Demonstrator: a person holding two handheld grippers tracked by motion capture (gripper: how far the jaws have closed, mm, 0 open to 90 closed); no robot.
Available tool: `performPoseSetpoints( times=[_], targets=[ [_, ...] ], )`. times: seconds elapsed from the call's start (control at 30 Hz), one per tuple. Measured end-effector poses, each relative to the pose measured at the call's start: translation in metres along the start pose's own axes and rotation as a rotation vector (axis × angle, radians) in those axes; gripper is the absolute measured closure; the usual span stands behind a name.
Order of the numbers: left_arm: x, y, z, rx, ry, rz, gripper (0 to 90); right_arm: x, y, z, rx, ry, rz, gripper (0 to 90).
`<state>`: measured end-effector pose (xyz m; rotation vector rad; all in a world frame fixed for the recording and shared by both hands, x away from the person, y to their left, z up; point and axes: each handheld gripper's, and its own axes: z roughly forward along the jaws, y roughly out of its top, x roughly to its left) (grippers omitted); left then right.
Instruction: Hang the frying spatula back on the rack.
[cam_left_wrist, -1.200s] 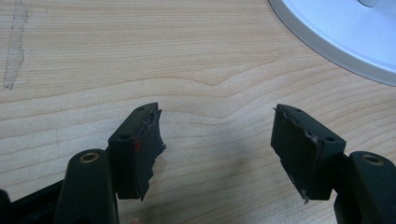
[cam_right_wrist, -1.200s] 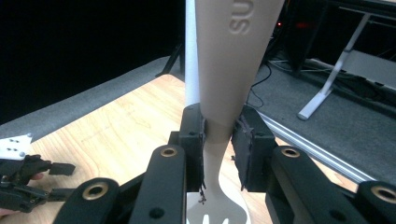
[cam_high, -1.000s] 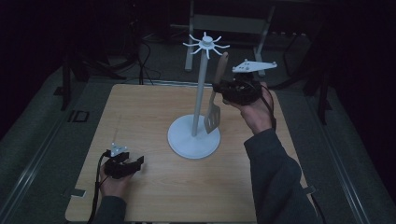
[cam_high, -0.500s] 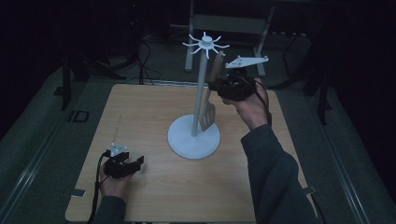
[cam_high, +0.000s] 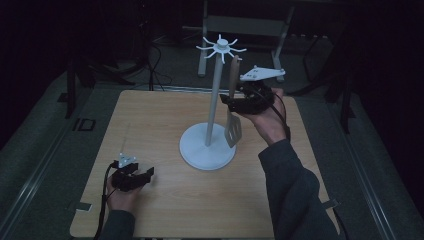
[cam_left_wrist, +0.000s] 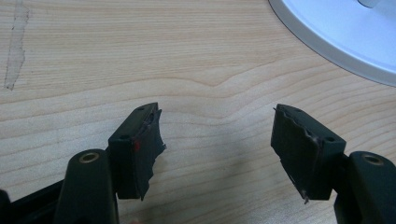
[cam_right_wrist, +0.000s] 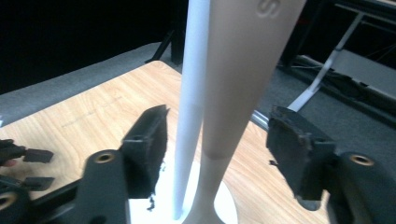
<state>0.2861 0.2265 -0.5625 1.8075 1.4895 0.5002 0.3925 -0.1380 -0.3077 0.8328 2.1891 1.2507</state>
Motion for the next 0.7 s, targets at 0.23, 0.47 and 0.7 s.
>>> performPoseSetpoints(
  times=[0.23, 0.47, 0.7],
  targets=[
    [0.000, 0.000, 0.000, 0.001, 0.001, 0.001, 33.4, 0.000, -0.004, -0.007, -0.005, -0.014, -0.003, 28.1],
    [0.000, 0.000, 0.001, 0.003, 0.001, 0.004, 33.4, -0.005, -0.016, -0.012, -0.002, -0.023, 0.004, 27.2],
    [-0.001, 0.000, 0.001, 0.005, 0.000, 0.003, 33.4, -0.008, -0.037, -0.018, 0.004, -0.026, 0.012, 26.9]
  ],
)
